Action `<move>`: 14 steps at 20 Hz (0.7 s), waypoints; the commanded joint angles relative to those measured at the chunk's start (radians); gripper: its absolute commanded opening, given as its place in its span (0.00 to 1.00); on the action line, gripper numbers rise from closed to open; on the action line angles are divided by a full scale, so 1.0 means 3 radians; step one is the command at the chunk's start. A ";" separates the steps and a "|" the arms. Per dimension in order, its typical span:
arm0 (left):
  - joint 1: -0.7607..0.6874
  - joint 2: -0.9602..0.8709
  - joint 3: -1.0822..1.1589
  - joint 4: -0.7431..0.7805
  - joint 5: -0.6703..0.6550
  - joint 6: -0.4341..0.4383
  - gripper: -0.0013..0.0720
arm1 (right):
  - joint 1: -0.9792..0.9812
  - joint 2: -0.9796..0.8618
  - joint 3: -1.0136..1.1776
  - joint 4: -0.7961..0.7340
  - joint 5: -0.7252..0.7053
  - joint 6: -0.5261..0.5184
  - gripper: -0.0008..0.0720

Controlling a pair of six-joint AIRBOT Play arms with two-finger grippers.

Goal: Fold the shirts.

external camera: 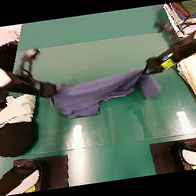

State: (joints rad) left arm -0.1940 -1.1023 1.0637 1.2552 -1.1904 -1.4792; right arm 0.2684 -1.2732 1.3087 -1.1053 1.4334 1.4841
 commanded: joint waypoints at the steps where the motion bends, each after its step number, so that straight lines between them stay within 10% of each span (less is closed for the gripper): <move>1: -0.0001 -0.0203 -0.0473 -0.0020 0.0444 0.0070 0.05 | 0.0127 -0.0275 -0.0251 0.0014 -0.0149 -0.0029 0.04; 3: -0.0001 -0.0195 -0.0417 -0.0023 0.0470 0.0070 0.09 | 0.0126 -0.0285 -0.0248 0.0018 -0.0155 -0.0029 0.04; 5: -0.0001 -0.0170 -0.0310 -0.0018 0.0427 0.0075 0.79 | 0.0098 -0.0282 -0.0247 0.0019 -0.0142 -0.0029 0.04; 14: 0.0183 -0.0299 0.0306 0.0502 0.0174 0.0027 0.79 | 0.0099 -0.0282 -0.0247 0.0022 -0.0154 -0.0032 0.04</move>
State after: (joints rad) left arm -0.1741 -1.1671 1.1336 1.3674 -1.1187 -1.4609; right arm 0.2974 -1.3571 1.2350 -1.1000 1.3903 1.4750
